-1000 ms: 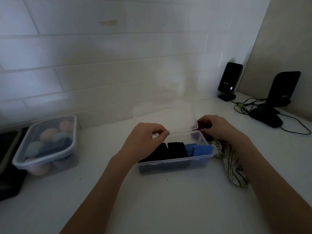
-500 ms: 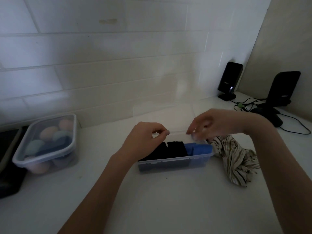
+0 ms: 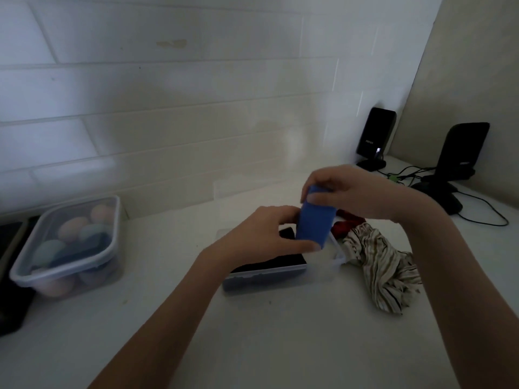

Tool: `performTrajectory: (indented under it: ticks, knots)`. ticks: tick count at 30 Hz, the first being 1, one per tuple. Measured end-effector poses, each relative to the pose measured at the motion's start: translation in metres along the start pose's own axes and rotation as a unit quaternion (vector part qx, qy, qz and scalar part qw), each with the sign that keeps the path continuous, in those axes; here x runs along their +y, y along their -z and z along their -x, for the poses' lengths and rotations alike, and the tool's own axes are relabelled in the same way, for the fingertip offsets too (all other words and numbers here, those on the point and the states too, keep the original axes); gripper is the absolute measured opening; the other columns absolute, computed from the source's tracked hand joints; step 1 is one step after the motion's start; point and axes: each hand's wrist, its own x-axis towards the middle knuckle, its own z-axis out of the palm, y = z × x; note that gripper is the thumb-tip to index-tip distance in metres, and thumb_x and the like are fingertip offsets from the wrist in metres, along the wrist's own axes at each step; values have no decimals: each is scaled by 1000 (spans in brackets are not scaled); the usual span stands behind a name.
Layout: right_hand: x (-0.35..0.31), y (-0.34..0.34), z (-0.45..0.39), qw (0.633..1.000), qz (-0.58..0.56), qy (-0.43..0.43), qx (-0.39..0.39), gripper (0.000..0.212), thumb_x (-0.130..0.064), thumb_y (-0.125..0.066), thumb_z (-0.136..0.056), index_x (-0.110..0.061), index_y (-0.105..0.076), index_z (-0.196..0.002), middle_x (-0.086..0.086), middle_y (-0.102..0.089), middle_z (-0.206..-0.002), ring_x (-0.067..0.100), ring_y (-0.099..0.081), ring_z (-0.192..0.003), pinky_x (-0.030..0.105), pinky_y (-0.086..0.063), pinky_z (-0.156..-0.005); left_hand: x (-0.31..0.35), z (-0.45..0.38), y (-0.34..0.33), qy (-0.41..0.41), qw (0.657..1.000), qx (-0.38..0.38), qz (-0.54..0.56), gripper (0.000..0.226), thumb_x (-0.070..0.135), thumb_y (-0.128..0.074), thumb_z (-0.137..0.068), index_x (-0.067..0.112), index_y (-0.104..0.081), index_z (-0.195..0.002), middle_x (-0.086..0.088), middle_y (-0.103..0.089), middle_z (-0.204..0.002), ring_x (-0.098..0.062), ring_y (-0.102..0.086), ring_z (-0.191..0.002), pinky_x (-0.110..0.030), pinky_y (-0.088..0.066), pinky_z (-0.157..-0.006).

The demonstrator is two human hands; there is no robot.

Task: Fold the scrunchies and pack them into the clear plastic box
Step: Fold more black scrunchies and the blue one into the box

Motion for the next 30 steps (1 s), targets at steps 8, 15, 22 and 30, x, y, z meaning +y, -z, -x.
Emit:
performTrajectory:
  ticks: [8, 15, 22, 30]
  knots:
    - [0, 6, 4, 988, -136, 24, 66, 34, -28, -74, -73, -30, -61, -105, -11, -70, -89, 4, -67, -81, 17, -55, -67, -8, -17, -6, -73, 976, 204, -4, 11, 18, -74, -75, 16, -66, -83, 9, -56, -79, -4, -48, -64, -11, -40, -60]
    - [-8, -4, 0, 989, -121, 84, 0, 19, -12, -73, -77, -26, -70, -90, -19, -70, -91, -2, -65, -88, 7, -46, -74, -9, -13, 1, 49, 916, 238, 320, 22, -1, -59, -84, 12, -47, -98, -4, -65, -79, -10, -66, -53, -20, -50, -46]
    - [-6, -15, -8, 989, -127, 75, 18, 18, -8, -75, -74, -13, -72, -91, -8, -71, -87, -3, -66, -78, 7, -46, -70, -10, -15, 9, 83, 856, 188, 475, 17, 15, -58, -89, 12, -54, -105, -10, -70, -91, -16, -71, -71, -27, -58, -64]
    - [1, -22, -16, 977, -66, 61, 193, 25, -21, -78, -72, -21, -66, -94, -5, -69, -81, 6, -63, -74, 12, -49, -65, -16, -12, 5, 3, 916, 194, 351, 23, -5, -64, -80, 4, -62, -102, -10, -75, -85, -17, -72, -78, -26, -57, -72]
